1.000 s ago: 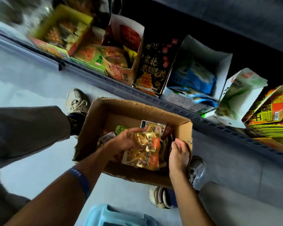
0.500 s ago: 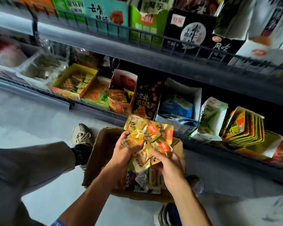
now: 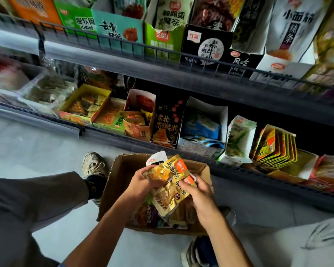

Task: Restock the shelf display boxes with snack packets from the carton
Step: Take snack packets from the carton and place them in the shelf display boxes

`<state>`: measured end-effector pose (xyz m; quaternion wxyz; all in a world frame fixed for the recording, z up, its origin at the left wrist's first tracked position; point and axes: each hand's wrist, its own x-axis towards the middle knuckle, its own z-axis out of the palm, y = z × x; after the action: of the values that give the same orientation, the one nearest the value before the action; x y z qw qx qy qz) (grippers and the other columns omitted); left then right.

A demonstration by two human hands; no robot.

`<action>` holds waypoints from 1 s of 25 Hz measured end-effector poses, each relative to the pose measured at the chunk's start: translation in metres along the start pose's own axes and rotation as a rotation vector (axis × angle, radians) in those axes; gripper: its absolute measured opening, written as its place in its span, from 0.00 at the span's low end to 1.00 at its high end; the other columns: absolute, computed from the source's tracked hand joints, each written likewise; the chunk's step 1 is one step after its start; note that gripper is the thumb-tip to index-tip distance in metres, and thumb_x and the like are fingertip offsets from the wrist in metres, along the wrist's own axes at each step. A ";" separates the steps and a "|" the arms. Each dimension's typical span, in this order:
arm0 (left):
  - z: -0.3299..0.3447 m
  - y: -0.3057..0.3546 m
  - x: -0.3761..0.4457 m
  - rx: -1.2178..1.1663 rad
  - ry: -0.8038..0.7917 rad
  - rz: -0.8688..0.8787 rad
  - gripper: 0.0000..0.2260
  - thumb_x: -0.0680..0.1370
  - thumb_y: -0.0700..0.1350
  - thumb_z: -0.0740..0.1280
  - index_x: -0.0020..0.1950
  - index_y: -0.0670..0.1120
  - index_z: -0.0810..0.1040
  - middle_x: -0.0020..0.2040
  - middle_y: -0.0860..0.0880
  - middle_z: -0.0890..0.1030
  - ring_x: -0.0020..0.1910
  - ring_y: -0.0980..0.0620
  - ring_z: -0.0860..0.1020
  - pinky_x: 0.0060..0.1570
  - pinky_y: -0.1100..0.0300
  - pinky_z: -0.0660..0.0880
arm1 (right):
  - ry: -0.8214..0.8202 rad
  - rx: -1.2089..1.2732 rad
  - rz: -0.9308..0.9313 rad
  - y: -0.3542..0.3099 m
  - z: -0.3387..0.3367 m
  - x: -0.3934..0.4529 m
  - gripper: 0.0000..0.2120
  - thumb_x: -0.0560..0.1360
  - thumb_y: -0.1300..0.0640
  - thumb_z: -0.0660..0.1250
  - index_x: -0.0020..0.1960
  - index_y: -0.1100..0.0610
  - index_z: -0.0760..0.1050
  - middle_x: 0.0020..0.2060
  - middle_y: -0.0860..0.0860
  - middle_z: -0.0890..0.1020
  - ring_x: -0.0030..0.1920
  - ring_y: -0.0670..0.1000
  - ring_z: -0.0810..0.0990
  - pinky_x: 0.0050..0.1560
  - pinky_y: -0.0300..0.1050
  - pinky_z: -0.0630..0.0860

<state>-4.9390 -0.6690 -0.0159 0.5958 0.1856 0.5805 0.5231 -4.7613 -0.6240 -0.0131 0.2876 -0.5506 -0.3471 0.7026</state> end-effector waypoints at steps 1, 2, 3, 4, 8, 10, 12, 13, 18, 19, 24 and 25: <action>-0.001 -0.004 -0.001 -0.024 0.047 -0.003 0.18 0.66 0.29 0.75 0.54 0.40 0.82 0.48 0.38 0.85 0.45 0.41 0.83 0.47 0.49 0.81 | 0.025 0.050 0.033 0.006 0.003 0.000 0.20 0.69 0.61 0.77 0.59 0.52 0.79 0.49 0.52 0.87 0.53 0.56 0.85 0.48 0.50 0.79; -0.001 -0.007 -0.002 -0.057 0.101 -0.011 0.18 0.68 0.28 0.74 0.55 0.40 0.81 0.48 0.38 0.85 0.45 0.40 0.84 0.47 0.48 0.81 | 0.068 0.117 0.067 0.013 0.007 0.000 0.22 0.68 0.62 0.77 0.60 0.53 0.78 0.50 0.52 0.86 0.52 0.56 0.85 0.49 0.52 0.81; 0.000 -0.009 -0.003 -0.077 0.154 -0.021 0.18 0.69 0.28 0.73 0.56 0.41 0.81 0.48 0.39 0.85 0.46 0.40 0.84 0.48 0.48 0.81 | 0.120 0.162 0.084 0.020 0.013 0.000 0.22 0.68 0.61 0.78 0.61 0.53 0.78 0.50 0.53 0.86 0.51 0.56 0.85 0.51 0.54 0.82; 0.002 -0.011 -0.004 -0.080 0.192 -0.030 0.18 0.69 0.29 0.74 0.56 0.42 0.81 0.48 0.41 0.86 0.46 0.41 0.85 0.48 0.47 0.81 | 0.196 0.164 0.079 0.027 0.018 -0.001 0.20 0.69 0.60 0.78 0.59 0.54 0.79 0.49 0.52 0.87 0.50 0.56 0.85 0.52 0.56 0.82; 0.010 -0.014 -0.008 0.004 0.156 -0.006 0.14 0.70 0.32 0.75 0.53 0.43 0.82 0.47 0.45 0.87 0.47 0.44 0.85 0.51 0.46 0.81 | 0.472 0.102 -0.089 0.028 0.021 0.000 0.07 0.72 0.53 0.76 0.48 0.54 0.84 0.42 0.51 0.86 0.49 0.56 0.84 0.47 0.49 0.81; 0.018 -0.014 -0.012 0.087 0.110 0.053 0.12 0.72 0.34 0.75 0.53 0.43 0.82 0.46 0.47 0.87 0.46 0.47 0.86 0.47 0.52 0.82 | 0.420 0.115 -0.111 0.020 0.021 0.002 0.12 0.72 0.48 0.75 0.54 0.49 0.82 0.48 0.49 0.85 0.52 0.54 0.83 0.51 0.52 0.81; 0.028 -0.018 -0.015 0.204 0.020 0.129 0.11 0.72 0.34 0.74 0.53 0.43 0.82 0.46 0.47 0.87 0.46 0.48 0.86 0.45 0.56 0.82 | 0.309 0.058 -0.052 0.016 0.027 0.001 0.22 0.69 0.44 0.77 0.61 0.44 0.77 0.54 0.48 0.84 0.55 0.52 0.81 0.55 0.57 0.80; 0.032 -0.020 -0.016 0.237 -0.026 0.151 0.12 0.72 0.34 0.74 0.54 0.43 0.81 0.47 0.46 0.87 0.47 0.48 0.85 0.45 0.56 0.82 | 0.292 0.017 -0.043 0.016 0.030 -0.001 0.26 0.68 0.45 0.78 0.63 0.45 0.74 0.55 0.48 0.83 0.56 0.52 0.81 0.57 0.58 0.79; 0.041 -0.017 -0.013 0.118 -0.007 0.111 0.06 0.74 0.46 0.71 0.50 0.48 0.82 0.48 0.47 0.85 0.48 0.45 0.84 0.49 0.48 0.81 | 0.360 0.223 -0.063 0.003 0.015 0.009 0.17 0.70 0.60 0.77 0.58 0.53 0.79 0.49 0.55 0.86 0.47 0.58 0.86 0.46 0.56 0.83; 0.041 -0.016 -0.010 0.046 0.040 0.101 0.04 0.76 0.45 0.69 0.49 0.47 0.81 0.48 0.46 0.84 0.48 0.45 0.83 0.48 0.48 0.80 | 0.357 0.292 -0.049 0.000 0.012 0.011 0.16 0.71 0.62 0.76 0.57 0.55 0.80 0.48 0.57 0.86 0.45 0.59 0.86 0.42 0.54 0.83; 0.030 -0.007 0.001 -0.112 0.235 0.022 0.20 0.75 0.28 0.64 0.58 0.51 0.78 0.57 0.44 0.80 0.53 0.39 0.80 0.53 0.40 0.79 | 0.230 0.533 0.040 -0.009 -0.007 0.016 0.18 0.72 0.60 0.72 0.62 0.57 0.77 0.48 0.57 0.85 0.43 0.54 0.85 0.41 0.50 0.80; 0.027 -0.005 0.003 -0.152 0.223 -0.003 0.24 0.73 0.26 0.61 0.60 0.51 0.79 0.58 0.43 0.80 0.54 0.38 0.79 0.56 0.38 0.77 | 0.189 0.560 0.082 -0.012 -0.010 0.016 0.20 0.72 0.59 0.71 0.63 0.58 0.77 0.49 0.57 0.85 0.44 0.54 0.85 0.42 0.51 0.80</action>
<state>-4.9137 -0.6575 -0.0145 0.5406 0.0797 0.6020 0.5823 -4.7549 -0.6031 -0.0141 0.4310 -0.5264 -0.0889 0.7275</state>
